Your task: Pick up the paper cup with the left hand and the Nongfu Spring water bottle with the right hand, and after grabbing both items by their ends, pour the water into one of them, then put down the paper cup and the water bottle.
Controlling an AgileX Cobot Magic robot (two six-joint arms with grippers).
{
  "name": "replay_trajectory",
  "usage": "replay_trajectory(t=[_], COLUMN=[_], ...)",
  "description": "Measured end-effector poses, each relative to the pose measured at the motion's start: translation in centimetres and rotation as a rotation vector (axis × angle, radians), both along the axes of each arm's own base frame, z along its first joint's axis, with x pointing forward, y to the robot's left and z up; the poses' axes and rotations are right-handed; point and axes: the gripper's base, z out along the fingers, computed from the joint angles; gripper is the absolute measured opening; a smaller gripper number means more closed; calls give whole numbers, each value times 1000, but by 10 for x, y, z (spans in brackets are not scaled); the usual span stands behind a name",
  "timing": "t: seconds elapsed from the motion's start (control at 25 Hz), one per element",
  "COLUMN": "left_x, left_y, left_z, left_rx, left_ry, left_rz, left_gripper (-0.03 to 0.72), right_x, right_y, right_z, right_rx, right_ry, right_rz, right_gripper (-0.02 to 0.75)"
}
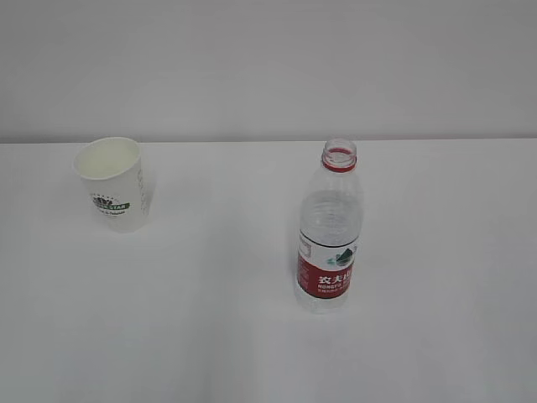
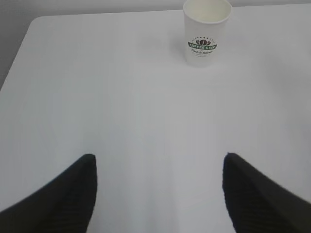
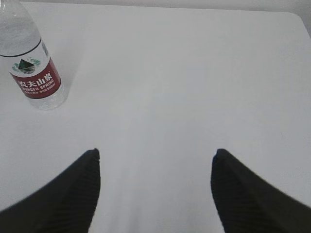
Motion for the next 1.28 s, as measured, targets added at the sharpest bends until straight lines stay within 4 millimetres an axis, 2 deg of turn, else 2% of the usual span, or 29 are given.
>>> replay_trajectory(t=[1.28], left_x=[0], left_y=[0], left_z=[0], left_rx=[0], left_ry=[0], left_rz=[0], left_gripper=[576], right_x=[0], right_y=[0], right_z=[0], right_rx=[0], right_ry=[0], right_rz=[0], right_gripper=[535])
